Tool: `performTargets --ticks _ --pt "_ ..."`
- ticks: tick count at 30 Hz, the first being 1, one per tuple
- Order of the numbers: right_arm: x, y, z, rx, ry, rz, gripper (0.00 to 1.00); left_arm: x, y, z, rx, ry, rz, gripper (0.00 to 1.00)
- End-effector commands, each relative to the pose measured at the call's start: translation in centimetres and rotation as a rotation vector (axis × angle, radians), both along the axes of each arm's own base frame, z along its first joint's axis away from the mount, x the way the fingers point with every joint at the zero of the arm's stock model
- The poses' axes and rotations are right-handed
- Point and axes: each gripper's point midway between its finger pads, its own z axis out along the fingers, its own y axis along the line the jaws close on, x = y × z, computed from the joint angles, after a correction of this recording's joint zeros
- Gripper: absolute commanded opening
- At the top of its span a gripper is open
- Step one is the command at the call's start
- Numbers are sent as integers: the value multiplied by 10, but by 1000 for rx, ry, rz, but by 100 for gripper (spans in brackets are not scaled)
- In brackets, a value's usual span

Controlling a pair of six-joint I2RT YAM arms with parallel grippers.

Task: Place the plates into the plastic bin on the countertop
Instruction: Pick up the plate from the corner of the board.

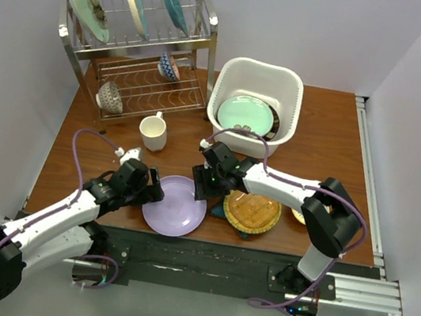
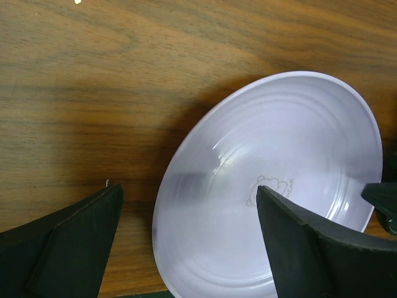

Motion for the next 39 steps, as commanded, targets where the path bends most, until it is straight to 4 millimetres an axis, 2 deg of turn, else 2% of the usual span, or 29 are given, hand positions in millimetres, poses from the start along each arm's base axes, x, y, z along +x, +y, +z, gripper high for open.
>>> performTargets --ticks 1,10,16,21,22,27,33,39 --pt "13 11 2 25 -57 -9 57 8 -8 8 -32 -45 -12 93" --pt "9 11 -15 36 -38 -21 46 16 -15 11 -39 -66 -40 93" --pt "6 11 -23 51 -17 -46 26 22 -19 16 -26 -61 -65 93" --pt "2 8 -31 39 -4 -45 20 21 -19 16 -36 -70 -62 94" --pt "2 7 -32 36 -3 -43 15 21 -19 15 -38 -69 -62 94" --pt "-2 7 -34 52 6 -42 5 19 -21 14 -48 -62 -67 93" --pt "-1 9 -28 63 3 -39 0 24 -22 20 -34 -68 -73 94" --pt "-4 8 -35 57 18 -33 0 31 -26 36 -45 -95 -74 94"
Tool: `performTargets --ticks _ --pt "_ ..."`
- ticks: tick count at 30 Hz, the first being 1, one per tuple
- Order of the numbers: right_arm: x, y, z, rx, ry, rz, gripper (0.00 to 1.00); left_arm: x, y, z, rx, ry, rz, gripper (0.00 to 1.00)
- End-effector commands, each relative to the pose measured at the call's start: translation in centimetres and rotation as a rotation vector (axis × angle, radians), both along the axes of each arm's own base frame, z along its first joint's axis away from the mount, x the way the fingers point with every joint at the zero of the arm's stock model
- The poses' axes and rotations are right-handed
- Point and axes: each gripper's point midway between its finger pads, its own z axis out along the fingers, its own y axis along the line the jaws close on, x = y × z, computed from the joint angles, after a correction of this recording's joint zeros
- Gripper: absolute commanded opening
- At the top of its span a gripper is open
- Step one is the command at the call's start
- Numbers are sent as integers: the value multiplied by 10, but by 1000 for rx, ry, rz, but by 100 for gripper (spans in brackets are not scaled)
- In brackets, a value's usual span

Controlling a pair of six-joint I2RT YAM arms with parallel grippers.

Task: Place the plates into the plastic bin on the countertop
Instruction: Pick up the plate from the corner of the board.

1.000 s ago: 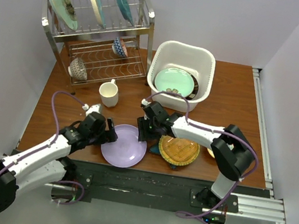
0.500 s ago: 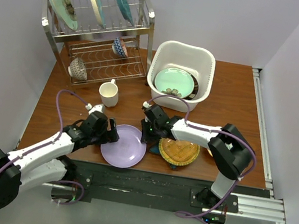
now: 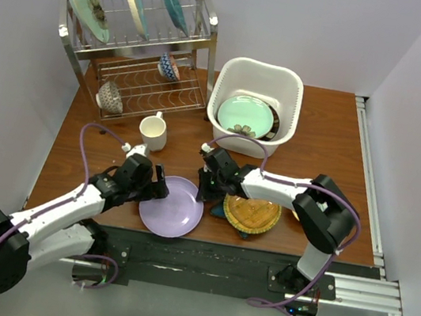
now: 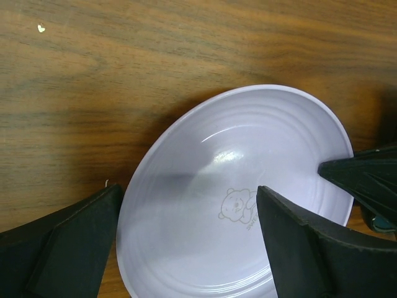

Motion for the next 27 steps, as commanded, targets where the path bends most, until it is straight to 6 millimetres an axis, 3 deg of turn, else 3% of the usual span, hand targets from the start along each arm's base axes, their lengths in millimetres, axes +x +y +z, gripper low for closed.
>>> performTargets --ticks 1,11,17,23,27 --pt "-3 -6 -8 -22 -10 5 0 20 -13 34 -47 -94 -15 94" --pt "-8 -11 -4 -5 -15 -1 0 32 -18 55 -84 -167 -3 94" --pt "-10 -14 5 13 -28 -8 0 27 -15 51 -75 -151 0 94" --pt "-13 -8 26 76 -35 -1 0 18 1 34 2 -86 36 96" --pt "-15 -9 40 100 -48 1 0 16 1 33 -29 -102 54 97"
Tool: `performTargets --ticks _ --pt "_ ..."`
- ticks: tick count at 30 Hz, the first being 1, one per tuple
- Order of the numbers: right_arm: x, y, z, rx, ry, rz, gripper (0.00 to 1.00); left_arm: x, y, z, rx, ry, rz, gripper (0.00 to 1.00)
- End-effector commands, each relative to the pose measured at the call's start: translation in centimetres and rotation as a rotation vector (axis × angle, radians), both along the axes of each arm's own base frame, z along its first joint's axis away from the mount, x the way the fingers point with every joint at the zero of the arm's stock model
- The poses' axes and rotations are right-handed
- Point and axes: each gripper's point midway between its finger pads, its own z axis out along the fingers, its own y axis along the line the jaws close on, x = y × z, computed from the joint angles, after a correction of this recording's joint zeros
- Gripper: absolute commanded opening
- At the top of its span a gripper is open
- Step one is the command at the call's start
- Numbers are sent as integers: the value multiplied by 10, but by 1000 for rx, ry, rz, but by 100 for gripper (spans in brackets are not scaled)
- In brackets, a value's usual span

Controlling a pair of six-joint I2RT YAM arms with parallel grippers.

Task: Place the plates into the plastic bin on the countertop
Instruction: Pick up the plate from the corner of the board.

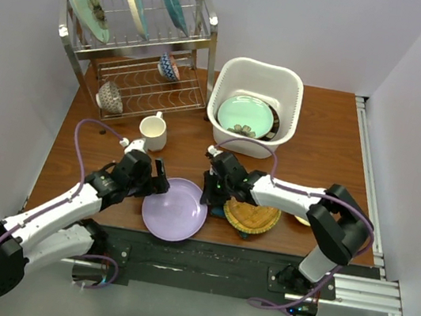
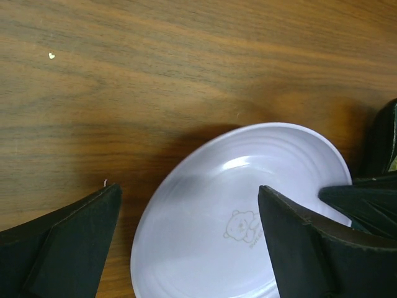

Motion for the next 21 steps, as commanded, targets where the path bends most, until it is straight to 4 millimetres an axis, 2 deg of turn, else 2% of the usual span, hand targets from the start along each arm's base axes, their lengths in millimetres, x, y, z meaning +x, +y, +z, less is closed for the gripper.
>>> performTargets --ticks 1,10,17,21 --pt "-3 4 29 63 -34 11 0 6 0 11 -32 -52 37 97" --pt "-9 1 41 78 -31 26 0 5 7 17 -36 -75 83 98" --pt "-15 -9 39 45 -26 33 0 8 8 46 -105 -180 98 100" --pt "-16 -12 49 56 -38 34 0 7 11 43 -68 -148 101 100"
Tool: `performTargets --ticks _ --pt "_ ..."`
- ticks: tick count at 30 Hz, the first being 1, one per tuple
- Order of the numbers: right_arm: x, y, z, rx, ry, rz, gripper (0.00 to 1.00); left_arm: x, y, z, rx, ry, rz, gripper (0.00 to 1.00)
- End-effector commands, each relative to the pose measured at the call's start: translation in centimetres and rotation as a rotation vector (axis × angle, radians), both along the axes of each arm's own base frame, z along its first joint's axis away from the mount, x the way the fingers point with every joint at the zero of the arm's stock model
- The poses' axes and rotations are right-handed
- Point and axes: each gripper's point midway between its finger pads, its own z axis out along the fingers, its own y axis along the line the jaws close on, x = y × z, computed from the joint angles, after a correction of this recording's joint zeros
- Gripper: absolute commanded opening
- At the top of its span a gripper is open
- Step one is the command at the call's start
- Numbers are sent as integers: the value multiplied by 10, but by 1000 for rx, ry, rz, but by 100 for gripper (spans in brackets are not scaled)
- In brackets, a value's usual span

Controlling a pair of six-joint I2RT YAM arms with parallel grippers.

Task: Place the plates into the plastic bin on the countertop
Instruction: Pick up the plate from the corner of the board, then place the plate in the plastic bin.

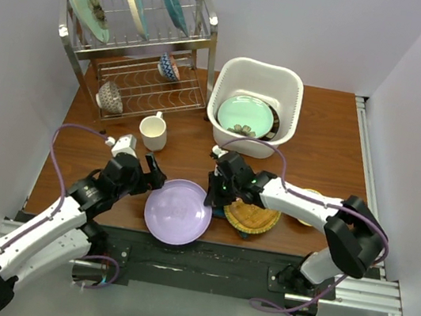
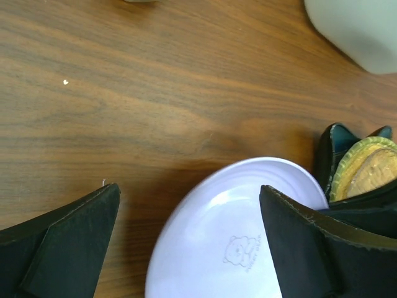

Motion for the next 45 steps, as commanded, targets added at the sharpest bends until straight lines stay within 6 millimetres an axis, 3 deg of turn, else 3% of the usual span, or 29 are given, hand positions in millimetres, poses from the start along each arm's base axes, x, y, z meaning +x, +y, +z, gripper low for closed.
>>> performTargets --ticks 1,13,26,33,45 --pt "-4 0 26 49 -42 20 0 3 3 3 27 14 25 100" --pt "18 -24 75 28 -173 -39 0 2 1 -16 38 52 17 100" --pt "67 -68 117 24 -259 -168 0 1 0 -24 48 70 8 100" --pt "95 -81 146 34 -316 -213 0 1 -2 -29 52 84 -5 100" --pt "137 -94 163 57 -341 -276 0 3 -7 -33 53 94 -28 100"
